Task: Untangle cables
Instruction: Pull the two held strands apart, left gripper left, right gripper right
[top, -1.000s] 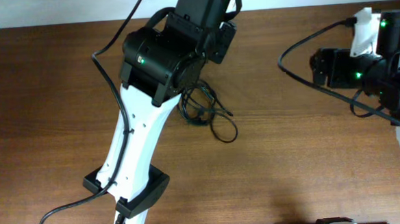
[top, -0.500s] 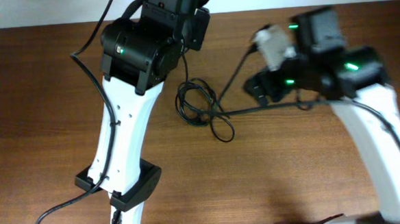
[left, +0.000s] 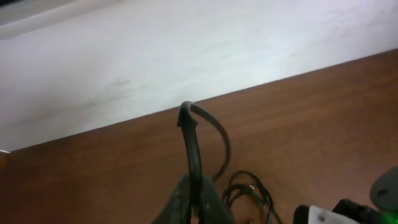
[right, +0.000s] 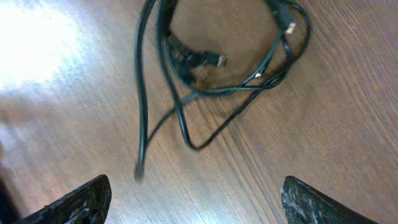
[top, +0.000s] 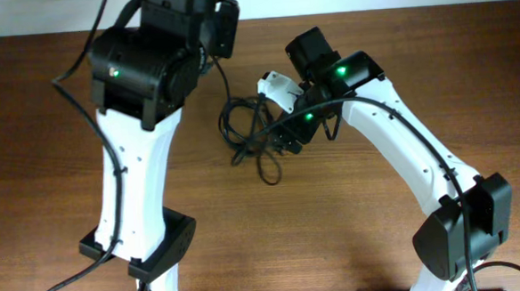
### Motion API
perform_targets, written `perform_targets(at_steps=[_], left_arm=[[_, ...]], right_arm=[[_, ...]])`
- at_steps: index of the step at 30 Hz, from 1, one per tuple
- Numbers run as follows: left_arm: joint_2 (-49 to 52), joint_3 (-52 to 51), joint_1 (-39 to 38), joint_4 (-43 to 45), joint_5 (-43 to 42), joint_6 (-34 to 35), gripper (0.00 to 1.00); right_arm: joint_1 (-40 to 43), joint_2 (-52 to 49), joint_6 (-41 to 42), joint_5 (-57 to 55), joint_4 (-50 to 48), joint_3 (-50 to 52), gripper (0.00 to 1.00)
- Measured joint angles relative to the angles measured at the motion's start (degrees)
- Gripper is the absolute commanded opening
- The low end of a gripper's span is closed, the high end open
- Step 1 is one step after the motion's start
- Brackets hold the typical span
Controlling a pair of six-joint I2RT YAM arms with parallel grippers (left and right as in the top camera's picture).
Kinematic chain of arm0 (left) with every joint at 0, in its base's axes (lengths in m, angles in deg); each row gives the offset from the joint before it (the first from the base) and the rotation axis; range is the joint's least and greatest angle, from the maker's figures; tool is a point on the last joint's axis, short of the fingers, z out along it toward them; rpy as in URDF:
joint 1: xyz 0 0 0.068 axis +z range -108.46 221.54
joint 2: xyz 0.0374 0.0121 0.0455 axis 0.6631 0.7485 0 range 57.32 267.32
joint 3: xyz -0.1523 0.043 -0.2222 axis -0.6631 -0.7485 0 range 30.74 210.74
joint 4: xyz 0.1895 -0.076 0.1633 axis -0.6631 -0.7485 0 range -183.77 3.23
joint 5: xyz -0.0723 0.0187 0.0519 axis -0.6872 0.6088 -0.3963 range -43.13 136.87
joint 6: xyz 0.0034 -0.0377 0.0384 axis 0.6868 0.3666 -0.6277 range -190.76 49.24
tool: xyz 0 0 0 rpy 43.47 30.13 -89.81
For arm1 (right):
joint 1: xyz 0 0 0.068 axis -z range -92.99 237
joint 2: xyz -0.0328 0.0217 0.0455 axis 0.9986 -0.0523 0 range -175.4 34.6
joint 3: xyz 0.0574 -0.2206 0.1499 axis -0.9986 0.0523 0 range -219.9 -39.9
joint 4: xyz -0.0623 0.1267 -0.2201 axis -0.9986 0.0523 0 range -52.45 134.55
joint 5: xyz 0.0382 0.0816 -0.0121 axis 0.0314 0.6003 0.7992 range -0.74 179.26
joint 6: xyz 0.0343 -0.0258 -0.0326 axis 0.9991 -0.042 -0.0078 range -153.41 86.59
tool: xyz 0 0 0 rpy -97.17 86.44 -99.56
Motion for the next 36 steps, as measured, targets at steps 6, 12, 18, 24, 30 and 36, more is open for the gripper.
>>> perform_targets(at_steps=[6, 12, 18, 24, 30, 36], left_arm=[[-0.44, 0.00, 0.13, -0.61, 0.17, 0.00, 0.00], [-0.46, -0.02, 0.13, -1.53, 0.17, 0.00, 0.00], [-0.46, -0.02, 0.13, -2.60, 0.17, 0.00, 0.00], [-0.46, 0.00, 0.13, -2.62, 0.20, 0.00, 0.00], [-0.48, 0.00, 0.13, -2.82, 0.17, 0.00, 0.00], [-0.48, -0.02, 0.13, -3.04, 0.20, 0.00, 0.00]], right_arm=[[-2.80, -0.44, -0.11, 2.38, 0.90, 0.00, 0.87], [-8.09, -0.66, -0.07, 3.39, -2.93, 1.55, 0.87], [-11.78, -0.87, 0.15, 2.93, -9.81, 6.67, 0.87], [-11.76, -0.90, 1.38, 2.51, -15.37, 11.28, 0.86], [-11.76, -0.90, 4.96, 2.27, -22.21, 16.79, 0.04], [-11.76, -0.90, 8.48, 1.33, -22.67, 17.86, 0.04]])
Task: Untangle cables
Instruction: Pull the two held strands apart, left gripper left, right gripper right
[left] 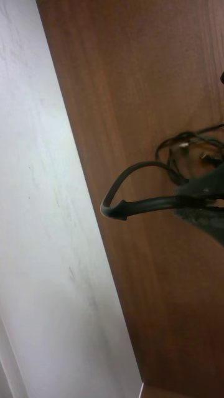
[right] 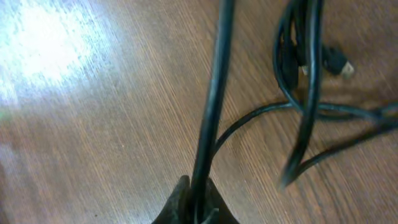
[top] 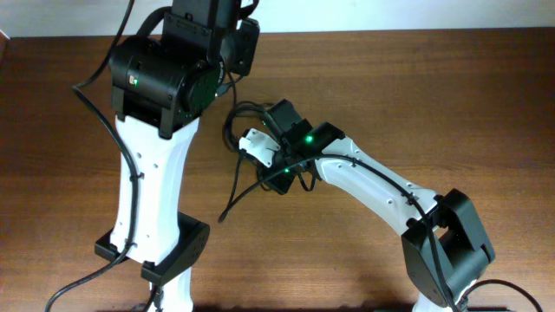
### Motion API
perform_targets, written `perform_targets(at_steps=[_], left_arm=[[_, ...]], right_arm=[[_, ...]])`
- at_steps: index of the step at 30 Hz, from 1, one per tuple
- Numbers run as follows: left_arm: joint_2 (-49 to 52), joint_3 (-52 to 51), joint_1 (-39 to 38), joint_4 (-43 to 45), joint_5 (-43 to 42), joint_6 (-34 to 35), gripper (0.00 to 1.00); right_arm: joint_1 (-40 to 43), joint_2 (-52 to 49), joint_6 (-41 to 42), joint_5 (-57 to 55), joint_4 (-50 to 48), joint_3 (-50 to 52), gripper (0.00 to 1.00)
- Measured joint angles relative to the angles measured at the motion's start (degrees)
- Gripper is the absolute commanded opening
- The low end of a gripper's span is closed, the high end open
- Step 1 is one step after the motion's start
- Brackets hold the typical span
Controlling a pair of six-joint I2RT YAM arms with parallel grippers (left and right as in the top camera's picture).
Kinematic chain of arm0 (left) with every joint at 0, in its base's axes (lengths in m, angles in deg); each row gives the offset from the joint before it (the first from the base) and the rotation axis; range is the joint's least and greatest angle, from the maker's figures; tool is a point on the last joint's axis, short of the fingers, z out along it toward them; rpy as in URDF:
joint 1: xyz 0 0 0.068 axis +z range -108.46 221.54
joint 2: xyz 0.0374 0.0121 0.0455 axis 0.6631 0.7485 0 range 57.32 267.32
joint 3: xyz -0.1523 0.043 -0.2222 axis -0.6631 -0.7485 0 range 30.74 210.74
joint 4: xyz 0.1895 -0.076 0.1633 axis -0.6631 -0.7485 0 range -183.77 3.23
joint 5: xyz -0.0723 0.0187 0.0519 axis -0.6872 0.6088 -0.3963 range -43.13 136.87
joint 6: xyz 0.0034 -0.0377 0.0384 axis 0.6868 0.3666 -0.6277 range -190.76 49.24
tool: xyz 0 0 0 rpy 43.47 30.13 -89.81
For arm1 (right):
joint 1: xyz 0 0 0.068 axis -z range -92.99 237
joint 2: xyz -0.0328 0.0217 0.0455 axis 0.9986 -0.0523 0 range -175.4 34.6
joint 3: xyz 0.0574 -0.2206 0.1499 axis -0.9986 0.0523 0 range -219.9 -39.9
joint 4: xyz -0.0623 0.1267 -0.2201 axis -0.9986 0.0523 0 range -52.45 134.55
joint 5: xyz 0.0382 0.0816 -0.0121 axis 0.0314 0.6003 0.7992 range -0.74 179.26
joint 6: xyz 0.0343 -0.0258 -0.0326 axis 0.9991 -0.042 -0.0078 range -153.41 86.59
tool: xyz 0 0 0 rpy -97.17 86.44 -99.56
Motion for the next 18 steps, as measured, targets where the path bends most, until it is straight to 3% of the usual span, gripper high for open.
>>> perform_targets(at_steps=[6, 11, 13, 18], left_arm=[[0.00, 0.00, 0.00, -0.98, 0.02, 0.00, 0.00], [0.00, 0.02, 0.55, -3.10, 5.70, 0.07, 0.00], [-0.24, 0.00, 2.25, -4.22, 7.72, 0.68, 0.00], [-3.43, 0.00, 11.50, -5.38, 9.88, 1.90, 0.00]], right_arm=[[0.00, 1.99, 1.99, -6.43, 9.64, -1.53, 0.04], [2.62, 15.98, 4.81, -14.99, 13.53, -10.10, 0.04], [8.09, 23.34, 6.56, -15.98, 12.85, -11.82, 0.04], [31.32, 37.77, 14.27, -18.36, 10.82, -13.05, 0.04]])
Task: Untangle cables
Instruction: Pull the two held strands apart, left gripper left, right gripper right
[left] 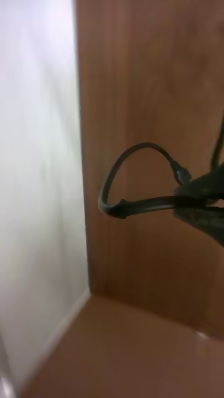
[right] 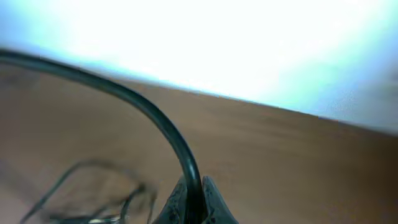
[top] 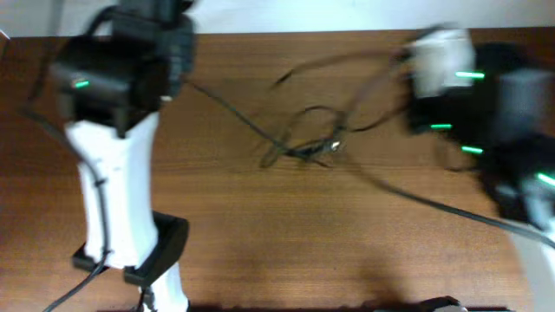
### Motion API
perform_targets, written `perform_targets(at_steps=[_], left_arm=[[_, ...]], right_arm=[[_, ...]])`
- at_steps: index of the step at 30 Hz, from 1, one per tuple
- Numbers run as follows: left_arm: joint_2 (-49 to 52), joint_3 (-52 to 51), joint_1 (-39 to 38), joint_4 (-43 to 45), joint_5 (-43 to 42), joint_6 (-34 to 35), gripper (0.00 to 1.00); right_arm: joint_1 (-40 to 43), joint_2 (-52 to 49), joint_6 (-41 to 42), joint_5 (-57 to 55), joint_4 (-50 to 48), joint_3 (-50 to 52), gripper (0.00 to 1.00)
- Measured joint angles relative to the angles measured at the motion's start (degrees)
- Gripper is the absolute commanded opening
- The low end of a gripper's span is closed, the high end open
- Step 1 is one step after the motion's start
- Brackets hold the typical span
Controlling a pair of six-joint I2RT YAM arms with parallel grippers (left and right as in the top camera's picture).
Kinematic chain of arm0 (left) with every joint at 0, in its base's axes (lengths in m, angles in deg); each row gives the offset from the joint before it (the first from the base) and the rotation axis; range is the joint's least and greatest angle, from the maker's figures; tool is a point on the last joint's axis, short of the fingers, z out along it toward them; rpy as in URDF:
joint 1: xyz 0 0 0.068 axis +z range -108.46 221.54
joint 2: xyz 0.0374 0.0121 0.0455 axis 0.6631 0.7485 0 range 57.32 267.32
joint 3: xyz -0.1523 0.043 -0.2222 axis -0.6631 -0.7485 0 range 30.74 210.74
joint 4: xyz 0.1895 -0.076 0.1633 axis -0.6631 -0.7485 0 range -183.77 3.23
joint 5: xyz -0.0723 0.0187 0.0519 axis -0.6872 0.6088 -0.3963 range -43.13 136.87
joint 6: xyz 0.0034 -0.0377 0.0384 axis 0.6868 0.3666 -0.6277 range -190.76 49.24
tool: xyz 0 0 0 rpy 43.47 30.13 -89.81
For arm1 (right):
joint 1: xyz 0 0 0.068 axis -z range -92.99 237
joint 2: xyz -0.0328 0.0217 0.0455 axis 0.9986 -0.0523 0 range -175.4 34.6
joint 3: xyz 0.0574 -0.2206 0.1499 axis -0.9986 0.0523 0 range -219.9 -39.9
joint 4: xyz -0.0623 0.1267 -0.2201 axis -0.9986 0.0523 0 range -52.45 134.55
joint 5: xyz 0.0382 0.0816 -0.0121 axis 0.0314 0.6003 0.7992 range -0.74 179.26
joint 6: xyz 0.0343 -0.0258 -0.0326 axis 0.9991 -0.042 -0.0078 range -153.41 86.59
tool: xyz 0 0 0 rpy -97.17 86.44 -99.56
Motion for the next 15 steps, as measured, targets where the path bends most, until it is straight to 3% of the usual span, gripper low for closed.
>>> perform_targets(at_steps=[7, 15], left_arm=[[-6.91, 0.02, 10.03, 0.00, -0.17, 1.11, 0.00], [-7.43, 0.02, 20.02, 0.09, -2.86, 1.11, 0.00]], right_arm=[[28.20, 6.12, 8.83, 0.39, -0.98, 0.00, 0.04], [44.54, -0.46, 22.29, 6.75, -1.44, 0.00, 0.04]])
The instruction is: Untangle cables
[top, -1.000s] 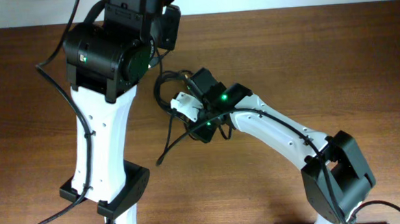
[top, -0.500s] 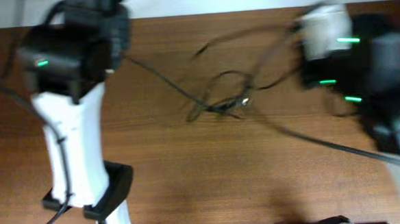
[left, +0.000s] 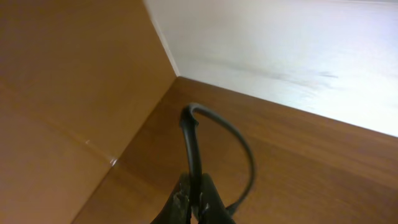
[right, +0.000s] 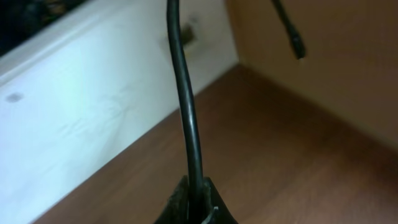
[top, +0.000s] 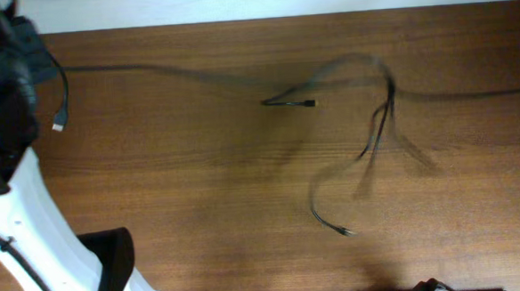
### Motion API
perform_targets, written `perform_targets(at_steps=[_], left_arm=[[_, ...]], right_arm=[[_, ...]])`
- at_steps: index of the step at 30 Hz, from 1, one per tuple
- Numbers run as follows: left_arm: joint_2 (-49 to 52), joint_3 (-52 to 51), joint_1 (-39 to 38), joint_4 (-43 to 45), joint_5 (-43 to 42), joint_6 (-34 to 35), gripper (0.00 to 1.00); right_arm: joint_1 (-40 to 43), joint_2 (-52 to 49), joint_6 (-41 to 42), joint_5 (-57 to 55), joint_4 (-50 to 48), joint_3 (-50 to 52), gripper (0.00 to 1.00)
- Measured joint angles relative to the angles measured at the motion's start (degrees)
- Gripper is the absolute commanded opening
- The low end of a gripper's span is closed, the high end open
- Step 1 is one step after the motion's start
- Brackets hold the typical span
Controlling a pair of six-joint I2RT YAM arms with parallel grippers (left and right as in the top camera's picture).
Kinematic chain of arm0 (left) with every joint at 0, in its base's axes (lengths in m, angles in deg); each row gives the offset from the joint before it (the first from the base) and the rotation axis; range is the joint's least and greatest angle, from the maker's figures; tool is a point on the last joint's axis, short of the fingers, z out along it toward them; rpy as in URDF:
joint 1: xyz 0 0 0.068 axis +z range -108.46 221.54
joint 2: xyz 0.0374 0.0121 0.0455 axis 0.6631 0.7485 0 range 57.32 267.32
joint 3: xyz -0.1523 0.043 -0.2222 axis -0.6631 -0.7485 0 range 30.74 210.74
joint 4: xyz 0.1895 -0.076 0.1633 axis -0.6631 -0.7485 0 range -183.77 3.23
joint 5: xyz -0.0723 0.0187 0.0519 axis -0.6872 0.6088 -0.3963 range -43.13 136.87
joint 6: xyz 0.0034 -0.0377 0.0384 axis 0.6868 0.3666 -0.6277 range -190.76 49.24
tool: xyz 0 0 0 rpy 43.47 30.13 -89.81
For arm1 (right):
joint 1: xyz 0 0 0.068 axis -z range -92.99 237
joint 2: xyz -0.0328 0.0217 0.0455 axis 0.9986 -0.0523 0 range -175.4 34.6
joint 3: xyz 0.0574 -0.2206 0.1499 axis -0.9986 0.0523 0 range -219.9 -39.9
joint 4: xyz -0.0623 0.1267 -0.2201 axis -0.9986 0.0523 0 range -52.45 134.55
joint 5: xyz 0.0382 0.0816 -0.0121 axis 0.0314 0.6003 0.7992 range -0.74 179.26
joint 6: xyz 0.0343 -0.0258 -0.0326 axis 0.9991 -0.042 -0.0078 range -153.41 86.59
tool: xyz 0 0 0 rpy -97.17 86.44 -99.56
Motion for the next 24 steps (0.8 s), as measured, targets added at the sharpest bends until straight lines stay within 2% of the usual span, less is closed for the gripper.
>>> perform_targets(at_steps=[7, 12, 16, 24], left_arm=[[0.07, 0.00, 11.58, 0.17, -8.37, 0.00, 0.00], [0.15, 0.00, 12.63, 0.70, -13.07, 0.00, 0.00], [0.26, 0.00, 11.58, 1.09, -14.86, -0.02, 0.00], [0.26, 0.00, 9.62, 0.96, -16.94, -0.02, 0.00]], right_arm=[[4.87, -9.49, 5.18, 0.24, -0.02, 0.00, 0.04], [4.02, -12.44, 5.33, 5.68, -0.44, 0.02, 0.04], [-3.26, -12.41, 3.50, 7.65, -0.90, 0.02, 0.04], [-25.79, -12.41, -1.66, 6.71, -0.87, 0.02, 0.04]])
